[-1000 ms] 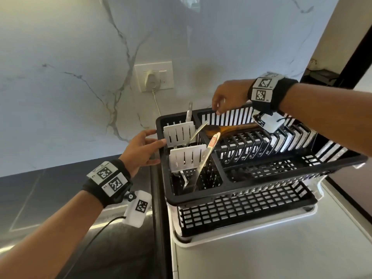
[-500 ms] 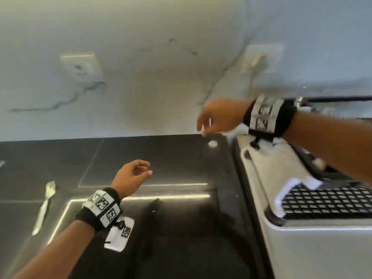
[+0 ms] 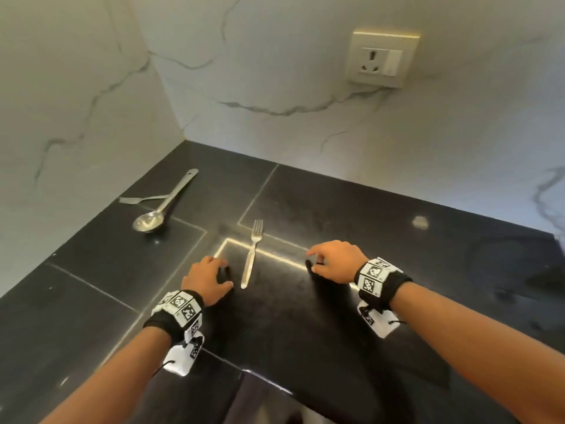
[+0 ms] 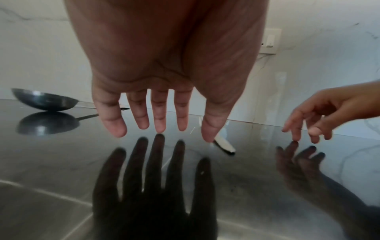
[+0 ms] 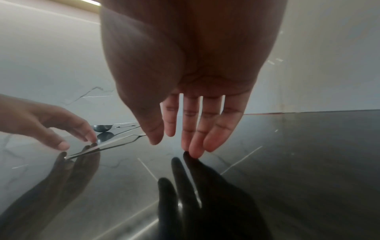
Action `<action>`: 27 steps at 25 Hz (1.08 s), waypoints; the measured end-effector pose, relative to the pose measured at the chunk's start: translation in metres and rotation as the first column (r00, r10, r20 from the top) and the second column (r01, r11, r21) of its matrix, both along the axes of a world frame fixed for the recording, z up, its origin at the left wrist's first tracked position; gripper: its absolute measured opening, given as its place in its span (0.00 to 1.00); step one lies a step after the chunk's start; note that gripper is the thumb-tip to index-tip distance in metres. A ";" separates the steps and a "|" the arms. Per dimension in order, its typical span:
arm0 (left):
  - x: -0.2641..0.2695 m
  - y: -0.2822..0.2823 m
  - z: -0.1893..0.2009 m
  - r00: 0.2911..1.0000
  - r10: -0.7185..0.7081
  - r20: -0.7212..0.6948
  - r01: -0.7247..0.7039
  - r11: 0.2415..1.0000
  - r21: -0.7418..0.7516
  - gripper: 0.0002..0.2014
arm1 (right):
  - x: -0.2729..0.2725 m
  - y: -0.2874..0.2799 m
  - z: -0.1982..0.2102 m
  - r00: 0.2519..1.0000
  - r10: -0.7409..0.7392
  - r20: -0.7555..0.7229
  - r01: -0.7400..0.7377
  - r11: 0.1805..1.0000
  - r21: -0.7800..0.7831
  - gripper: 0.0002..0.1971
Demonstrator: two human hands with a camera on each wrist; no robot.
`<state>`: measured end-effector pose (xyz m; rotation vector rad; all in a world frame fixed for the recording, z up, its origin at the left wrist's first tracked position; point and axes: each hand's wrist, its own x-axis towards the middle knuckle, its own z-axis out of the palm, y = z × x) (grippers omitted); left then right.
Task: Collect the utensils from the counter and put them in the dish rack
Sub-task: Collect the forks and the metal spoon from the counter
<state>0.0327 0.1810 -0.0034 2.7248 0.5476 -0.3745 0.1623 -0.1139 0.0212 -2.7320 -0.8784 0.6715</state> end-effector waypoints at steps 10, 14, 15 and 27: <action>0.003 0.012 -0.008 0.999 -0.015 -0.037 0.015 1.000 0.002 0.26 | 0.061 0.164 -0.032 0.989 -0.046 -0.138 0.065 0.989 0.131 0.43; 0.009 0.020 -0.004 0.999 -0.011 -0.043 0.009 0.999 -0.047 0.22 | 0.078 0.178 -0.043 0.986 -0.051 -0.157 0.072 0.988 0.134 0.27; 0.010 0.024 -0.002 1.000 0.015 -0.016 -0.016 0.996 -0.085 0.19 | 0.080 0.179 -0.044 0.983 -0.061 -0.176 0.085 0.987 0.135 0.24; 0.117 0.231 0.044 0.975 0.192 0.116 -0.191 0.981 -0.018 0.15 | 0.113 0.215 -0.026 0.869 -0.278 -0.409 0.345 0.934 0.098 0.14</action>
